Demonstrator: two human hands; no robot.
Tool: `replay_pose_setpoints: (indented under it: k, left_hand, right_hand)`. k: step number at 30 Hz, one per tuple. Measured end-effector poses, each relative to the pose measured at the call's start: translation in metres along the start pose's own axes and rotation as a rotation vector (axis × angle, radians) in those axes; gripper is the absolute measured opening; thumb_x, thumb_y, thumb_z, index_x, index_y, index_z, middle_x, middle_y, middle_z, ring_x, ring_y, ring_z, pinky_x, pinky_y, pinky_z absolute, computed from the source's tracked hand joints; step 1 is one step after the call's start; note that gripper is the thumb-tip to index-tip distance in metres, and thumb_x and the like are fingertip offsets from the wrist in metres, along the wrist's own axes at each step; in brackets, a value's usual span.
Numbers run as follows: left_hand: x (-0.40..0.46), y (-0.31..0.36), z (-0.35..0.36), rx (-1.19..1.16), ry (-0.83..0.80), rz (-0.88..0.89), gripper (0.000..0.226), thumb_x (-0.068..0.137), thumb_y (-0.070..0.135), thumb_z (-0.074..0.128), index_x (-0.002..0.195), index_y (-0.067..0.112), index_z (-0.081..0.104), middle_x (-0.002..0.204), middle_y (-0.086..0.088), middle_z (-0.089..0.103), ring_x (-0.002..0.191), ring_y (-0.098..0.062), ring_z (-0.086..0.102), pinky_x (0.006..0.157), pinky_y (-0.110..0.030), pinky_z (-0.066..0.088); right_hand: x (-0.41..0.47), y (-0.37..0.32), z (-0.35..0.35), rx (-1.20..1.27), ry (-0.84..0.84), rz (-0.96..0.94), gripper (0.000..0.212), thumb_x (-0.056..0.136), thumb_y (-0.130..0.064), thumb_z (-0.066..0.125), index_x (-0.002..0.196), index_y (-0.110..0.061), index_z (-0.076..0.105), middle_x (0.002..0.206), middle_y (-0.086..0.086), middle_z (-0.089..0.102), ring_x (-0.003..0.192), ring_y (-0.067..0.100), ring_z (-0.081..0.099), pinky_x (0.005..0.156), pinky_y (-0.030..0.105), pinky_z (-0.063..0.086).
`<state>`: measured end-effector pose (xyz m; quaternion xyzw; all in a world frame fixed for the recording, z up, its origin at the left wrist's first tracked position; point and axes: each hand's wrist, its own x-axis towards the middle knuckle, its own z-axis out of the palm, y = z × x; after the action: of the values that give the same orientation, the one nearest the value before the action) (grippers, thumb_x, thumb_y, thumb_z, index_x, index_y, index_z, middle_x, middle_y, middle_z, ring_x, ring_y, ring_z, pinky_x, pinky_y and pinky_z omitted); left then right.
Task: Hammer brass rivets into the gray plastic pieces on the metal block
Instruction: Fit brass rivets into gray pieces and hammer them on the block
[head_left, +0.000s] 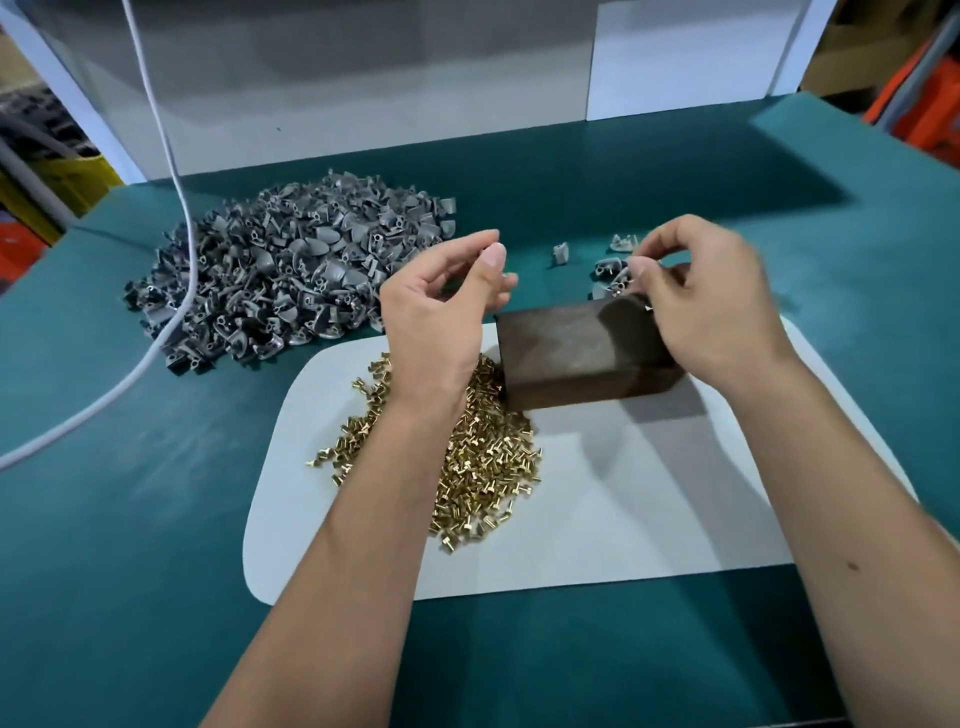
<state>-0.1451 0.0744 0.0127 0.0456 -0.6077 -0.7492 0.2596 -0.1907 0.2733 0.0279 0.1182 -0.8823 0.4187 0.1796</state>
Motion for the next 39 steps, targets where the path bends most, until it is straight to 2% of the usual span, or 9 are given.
replay_pose_setpoints:
  k: [2,4,7,10,13,19,25,32,39]
  left_hand:
    - [-0.001,0.002,0.001,0.002,-0.022,0.009,0.019,0.093,0.006,0.073,0.112,0.005,0.074,0.094,-0.011,0.079,0.079,-0.026,0.077,0.07,-0.028,0.06]
    - [-0.003,0.003,0.002,-0.044,-0.05,0.006,0.018,0.093,0.003,0.072,0.111,0.005,0.074,0.095,-0.015,0.078,0.079,-0.028,0.076,0.072,-0.03,0.061]
    - [-0.006,0.006,0.005,-0.108,-0.104,-0.013,0.016,0.091,-0.004,0.07,0.106,0.002,0.073,0.095,-0.018,0.076,0.08,-0.028,0.075,0.079,-0.031,0.062]
    - [-0.008,0.008,0.007,-0.129,-0.182,-0.058,0.025,0.088,-0.011,0.07,0.108,0.002,0.073,0.101,-0.021,0.073,0.083,-0.028,0.075,0.086,-0.032,0.061]
    - [-0.01,0.01,0.007,-0.121,-0.256,-0.092,0.033,0.085,-0.015,0.069,0.111,0.004,0.072,0.11,-0.023,0.067,0.084,-0.029,0.074,0.091,-0.034,0.06]
    - [-0.01,0.011,0.006,-0.177,-0.316,-0.131,0.033,0.088,-0.016,0.064,0.117,0.0,0.07,0.101,-0.018,0.073,0.086,-0.027,0.072,0.086,-0.03,0.06]
    - [-0.01,0.011,0.005,-0.19,-0.323,-0.141,0.031,0.086,-0.013,0.067,0.114,0.0,0.072,0.101,-0.02,0.074,0.087,-0.029,0.075,0.084,-0.03,0.062]
    - [-0.008,0.008,0.004,-0.049,-0.315,-0.083,0.029,0.086,-0.012,0.071,0.112,0.0,0.073,0.086,-0.009,0.076,0.075,-0.021,0.074,0.078,-0.028,0.062]
    - [-0.008,0.006,0.005,-0.041,-0.297,-0.103,0.026,0.094,-0.01,0.062,0.116,-0.001,0.072,0.092,-0.011,0.077,0.077,-0.017,0.072,0.077,-0.025,0.058]
  right_hand:
    - [-0.001,0.0,-0.001,-0.011,0.013,-0.004,0.005,0.097,-0.016,0.064,0.092,-0.018,0.064,0.09,0.0,0.068,0.075,0.014,0.061,0.07,0.021,0.044]
    - [-0.002,-0.003,-0.002,-0.005,0.06,-0.04,0.004,0.097,-0.016,0.064,0.093,-0.017,0.065,0.092,0.0,0.069,0.084,0.018,0.064,0.079,0.027,0.049]
    - [-0.005,-0.011,-0.001,0.121,0.061,-0.067,0.007,0.095,-0.019,0.065,0.089,-0.016,0.068,0.081,-0.008,0.07,0.077,0.011,0.066,0.081,0.035,0.055]
    - [-0.011,-0.02,0.004,0.199,-0.03,-0.129,0.007,0.095,-0.02,0.066,0.089,-0.017,0.068,0.08,-0.006,0.072,0.078,0.015,0.071,0.081,0.044,0.058]
    - [-0.015,-0.025,0.007,0.221,-0.094,-0.222,0.006,0.093,-0.017,0.066,0.088,-0.02,0.067,0.08,-0.006,0.071,0.077,0.014,0.07,0.078,0.04,0.058]
    - [-0.016,-0.026,0.007,0.268,-0.052,-0.266,0.003,0.089,-0.013,0.07,0.089,-0.015,0.071,0.081,-0.005,0.072,0.075,0.015,0.069,0.073,0.038,0.059]
    - [-0.02,-0.032,0.004,0.297,0.053,-0.318,0.022,0.082,-0.007,0.077,0.096,-0.01,0.06,0.082,-0.009,0.075,0.083,0.009,0.073,0.079,0.019,0.054]
    - [-0.022,-0.036,0.003,0.23,0.196,-0.361,0.021,0.082,-0.011,0.078,0.091,-0.007,0.061,0.081,-0.006,0.075,0.084,0.002,0.073,0.081,0.027,0.057]
    - [-0.024,-0.035,0.01,0.21,0.132,-0.392,0.022,0.08,-0.008,0.08,0.09,-0.007,0.061,0.08,-0.004,0.075,0.084,-0.004,0.072,0.081,0.008,0.046]
